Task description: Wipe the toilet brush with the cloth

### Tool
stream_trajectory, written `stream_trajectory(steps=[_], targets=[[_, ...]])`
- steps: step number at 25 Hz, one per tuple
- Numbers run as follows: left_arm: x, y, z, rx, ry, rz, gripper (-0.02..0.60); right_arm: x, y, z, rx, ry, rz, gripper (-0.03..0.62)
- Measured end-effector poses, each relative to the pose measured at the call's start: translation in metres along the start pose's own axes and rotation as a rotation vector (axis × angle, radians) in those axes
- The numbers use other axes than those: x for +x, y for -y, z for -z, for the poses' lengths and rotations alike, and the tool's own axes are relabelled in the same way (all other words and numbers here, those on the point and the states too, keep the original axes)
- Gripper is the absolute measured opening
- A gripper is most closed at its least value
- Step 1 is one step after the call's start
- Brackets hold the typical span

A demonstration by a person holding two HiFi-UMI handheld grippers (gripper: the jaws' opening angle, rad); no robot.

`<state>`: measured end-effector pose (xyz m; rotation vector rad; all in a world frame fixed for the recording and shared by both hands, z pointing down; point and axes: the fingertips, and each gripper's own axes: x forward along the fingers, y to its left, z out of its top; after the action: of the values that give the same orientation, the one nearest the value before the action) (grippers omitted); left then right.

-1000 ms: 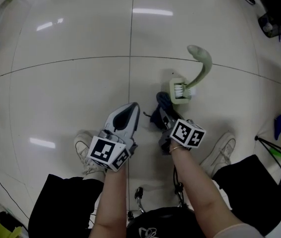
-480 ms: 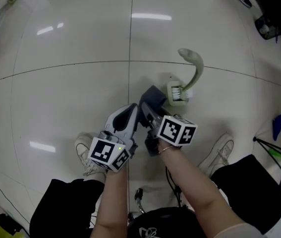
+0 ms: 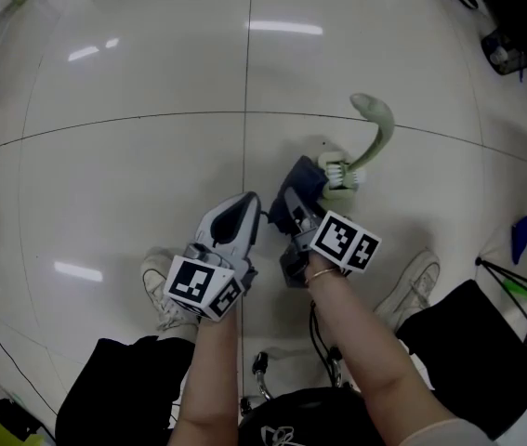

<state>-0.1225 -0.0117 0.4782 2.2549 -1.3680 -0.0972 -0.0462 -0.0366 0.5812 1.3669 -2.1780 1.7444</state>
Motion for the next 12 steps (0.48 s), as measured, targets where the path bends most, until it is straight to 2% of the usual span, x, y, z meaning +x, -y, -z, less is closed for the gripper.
stream_trajectory(steps=[9, 12], targets=[[0.012, 0.015, 0.000, 0.014, -0.016, 0.017, 0.006, -0.055, 0.075, 0.021, 0.029, -0.033, 0.123, 0.063], [0.022, 0.026, -0.007, 0.031, -0.010, 0.036, 0.006, -0.078, 0.099, 0.009, 0.059, 0.007, 0.176, 0.063]])
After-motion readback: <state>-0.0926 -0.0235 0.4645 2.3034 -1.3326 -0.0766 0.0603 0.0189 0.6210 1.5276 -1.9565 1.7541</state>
